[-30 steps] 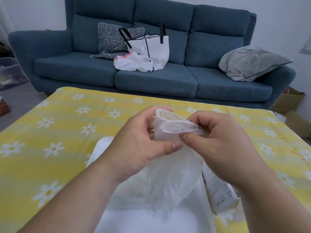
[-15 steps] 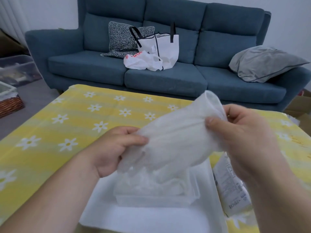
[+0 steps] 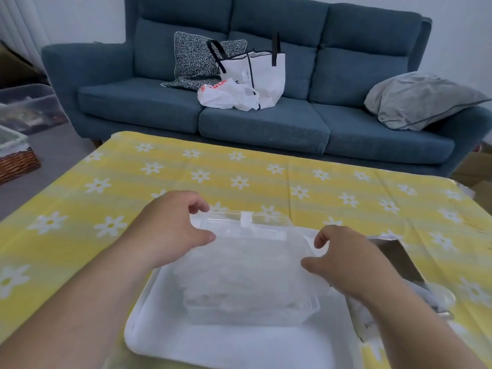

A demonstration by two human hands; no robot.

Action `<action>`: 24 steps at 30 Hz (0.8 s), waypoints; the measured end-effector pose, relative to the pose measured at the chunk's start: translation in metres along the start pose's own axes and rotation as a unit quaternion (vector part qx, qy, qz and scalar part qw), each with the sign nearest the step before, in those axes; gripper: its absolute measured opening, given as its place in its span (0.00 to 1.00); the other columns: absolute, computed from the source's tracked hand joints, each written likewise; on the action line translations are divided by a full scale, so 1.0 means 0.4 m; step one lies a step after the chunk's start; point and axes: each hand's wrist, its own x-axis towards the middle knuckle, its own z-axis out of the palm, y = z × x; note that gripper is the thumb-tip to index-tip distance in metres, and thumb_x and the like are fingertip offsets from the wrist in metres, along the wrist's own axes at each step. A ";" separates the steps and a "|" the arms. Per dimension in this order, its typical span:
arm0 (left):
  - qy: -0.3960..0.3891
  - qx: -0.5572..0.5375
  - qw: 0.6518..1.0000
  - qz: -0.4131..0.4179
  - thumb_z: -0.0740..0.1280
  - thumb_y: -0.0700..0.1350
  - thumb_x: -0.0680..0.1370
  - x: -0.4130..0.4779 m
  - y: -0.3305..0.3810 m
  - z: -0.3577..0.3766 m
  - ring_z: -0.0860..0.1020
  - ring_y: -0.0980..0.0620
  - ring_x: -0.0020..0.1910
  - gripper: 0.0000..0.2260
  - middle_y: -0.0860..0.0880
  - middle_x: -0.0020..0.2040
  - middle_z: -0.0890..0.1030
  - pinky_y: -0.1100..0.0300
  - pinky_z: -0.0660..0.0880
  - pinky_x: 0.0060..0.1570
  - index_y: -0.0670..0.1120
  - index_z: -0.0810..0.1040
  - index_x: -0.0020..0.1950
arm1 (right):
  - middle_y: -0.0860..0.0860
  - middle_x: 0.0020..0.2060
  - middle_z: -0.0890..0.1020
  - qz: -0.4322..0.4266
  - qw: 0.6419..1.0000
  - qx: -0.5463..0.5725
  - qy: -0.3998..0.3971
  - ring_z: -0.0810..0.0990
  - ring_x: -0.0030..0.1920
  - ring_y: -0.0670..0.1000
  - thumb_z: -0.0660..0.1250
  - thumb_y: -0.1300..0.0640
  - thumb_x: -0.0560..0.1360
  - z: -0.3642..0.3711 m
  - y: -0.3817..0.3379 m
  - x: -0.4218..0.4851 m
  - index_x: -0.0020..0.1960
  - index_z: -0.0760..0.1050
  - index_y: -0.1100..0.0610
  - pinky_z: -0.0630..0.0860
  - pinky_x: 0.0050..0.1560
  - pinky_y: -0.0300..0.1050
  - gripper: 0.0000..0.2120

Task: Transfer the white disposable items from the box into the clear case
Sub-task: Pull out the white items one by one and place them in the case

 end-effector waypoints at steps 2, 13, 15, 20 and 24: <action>-0.056 0.061 0.996 0.014 0.79 0.51 0.68 -0.018 0.019 -0.020 0.77 0.59 0.45 0.16 0.59 0.51 0.77 0.62 0.72 0.41 0.58 0.79 0.53 | 0.42 0.42 0.79 -0.011 0.999 -0.035 0.010 0.80 0.39 0.47 0.70 0.47 0.70 -0.013 -0.002 -0.004 0.46 0.72 0.45 0.77 0.39 0.43 0.09; -0.183 0.255 0.949 0.027 0.73 0.49 0.71 -0.038 0.065 0.174 0.79 0.46 0.55 0.23 0.48 0.61 0.70 0.55 0.77 0.50 0.53 0.73 0.66 | 0.54 0.64 0.68 -0.125 0.979 -0.102 -0.127 0.79 0.56 0.55 0.68 0.46 0.75 0.145 -0.109 -0.023 0.72 0.65 0.46 0.73 0.51 0.45 0.27; -0.175 0.271 0.946 0.028 0.72 0.46 0.71 -0.034 0.060 0.193 0.79 0.45 0.50 0.22 0.47 0.58 0.69 0.55 0.74 0.43 0.52 0.72 0.63 | 0.55 0.63 0.68 -0.122 0.976 -0.104 -0.145 0.77 0.56 0.55 0.68 0.44 0.75 0.155 -0.115 -0.018 0.73 0.63 0.48 0.72 0.49 0.46 0.29; -0.165 0.270 0.948 0.034 0.72 0.44 0.72 -0.031 0.051 0.216 0.79 0.45 0.51 0.18 0.47 0.55 0.71 0.56 0.71 0.40 0.50 0.74 0.60 | 0.54 0.62 0.70 -0.106 0.975 -0.040 -0.189 0.74 0.45 0.52 0.69 0.46 0.73 0.153 -0.108 -0.002 0.72 0.66 0.47 0.76 0.51 0.45 0.29; -0.198 0.226 0.954 0.013 0.73 0.47 0.72 -0.024 0.042 0.219 0.78 0.45 0.54 0.18 0.47 0.57 0.71 0.57 0.72 0.43 0.50 0.73 0.60 | 0.54 0.66 0.68 -0.115 0.969 -0.022 -0.216 0.71 0.43 0.48 0.68 0.48 0.75 0.149 -0.099 0.002 0.72 0.67 0.48 0.76 0.54 0.46 0.27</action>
